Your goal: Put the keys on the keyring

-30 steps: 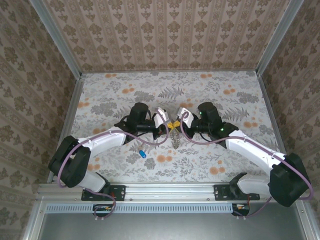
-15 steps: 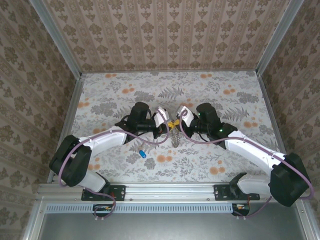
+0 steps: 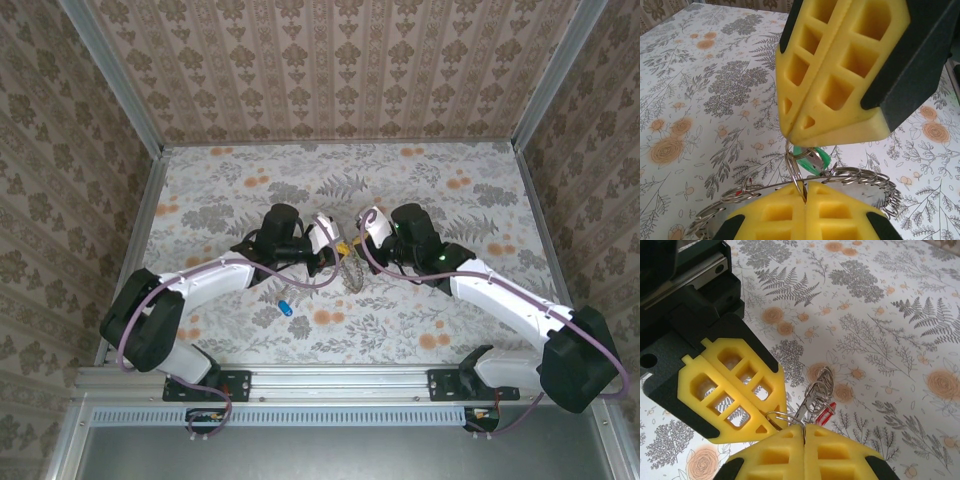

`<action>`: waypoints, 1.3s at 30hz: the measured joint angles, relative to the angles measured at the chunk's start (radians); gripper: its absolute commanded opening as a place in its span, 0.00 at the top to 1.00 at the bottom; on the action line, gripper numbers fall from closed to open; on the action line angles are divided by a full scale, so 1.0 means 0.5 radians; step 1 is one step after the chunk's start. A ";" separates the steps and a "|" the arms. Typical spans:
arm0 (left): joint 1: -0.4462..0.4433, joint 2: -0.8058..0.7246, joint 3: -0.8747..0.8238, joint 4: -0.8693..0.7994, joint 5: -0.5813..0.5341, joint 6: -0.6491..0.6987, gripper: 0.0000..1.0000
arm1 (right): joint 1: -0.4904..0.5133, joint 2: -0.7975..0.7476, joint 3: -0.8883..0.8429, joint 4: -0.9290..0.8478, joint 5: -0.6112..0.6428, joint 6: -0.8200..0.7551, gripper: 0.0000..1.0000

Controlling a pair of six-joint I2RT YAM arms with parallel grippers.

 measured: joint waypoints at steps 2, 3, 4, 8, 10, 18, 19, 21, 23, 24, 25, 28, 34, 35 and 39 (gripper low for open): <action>-0.002 0.000 0.000 0.015 -0.001 0.000 1.00 | 0.000 0.003 0.024 -0.034 0.005 0.021 1.00; -0.002 0.000 0.000 0.021 0.000 0.000 1.00 | 0.000 0.007 0.034 -0.044 0.004 0.027 1.00; -0.002 0.001 0.000 0.025 -0.001 0.000 1.00 | 0.000 0.009 0.034 -0.044 -0.002 0.027 1.00; -0.002 0.004 0.000 0.025 -0.001 0.000 1.00 | -0.002 0.011 0.034 -0.043 -0.008 0.060 1.00; -0.002 0.004 0.000 0.034 -0.005 -0.001 1.00 | -0.008 0.011 0.034 -0.044 -0.006 0.081 1.00; -0.014 0.009 -0.044 0.185 -0.044 -0.062 1.00 | -0.094 0.056 0.034 -0.043 -0.111 0.253 1.00; -0.015 0.021 -0.052 0.217 -0.043 -0.074 1.00 | -0.106 0.072 0.034 -0.042 -0.132 0.282 1.00; -0.025 0.057 -0.059 0.272 -0.043 -0.091 1.00 | -0.132 0.102 0.034 -0.037 -0.169 0.330 0.97; -0.035 0.102 -0.062 0.325 -0.044 -0.111 1.00 | -0.150 0.125 0.024 -0.030 -0.185 0.373 0.96; -0.039 0.126 -0.069 0.357 -0.044 -0.122 1.00 | -0.159 0.134 0.018 -0.027 -0.191 0.387 0.97; -0.040 0.146 -0.079 0.393 -0.044 -0.134 1.00 | -0.166 0.142 0.008 -0.026 -0.196 0.395 0.97; -0.041 0.170 -0.098 0.476 -0.052 -0.159 1.00 | -0.185 0.144 -0.012 0.013 -0.213 0.402 1.00; -0.041 0.178 -0.150 0.567 -0.105 -0.192 1.00 | -0.204 0.141 -0.059 0.066 -0.256 0.401 1.00; -0.042 0.179 -0.157 0.575 -0.108 -0.197 1.00 | -0.204 0.140 -0.069 0.078 -0.260 0.401 1.00; -0.050 0.202 -0.177 0.625 -0.129 -0.226 0.93 | -0.204 0.113 -0.117 0.114 -0.267 0.391 1.00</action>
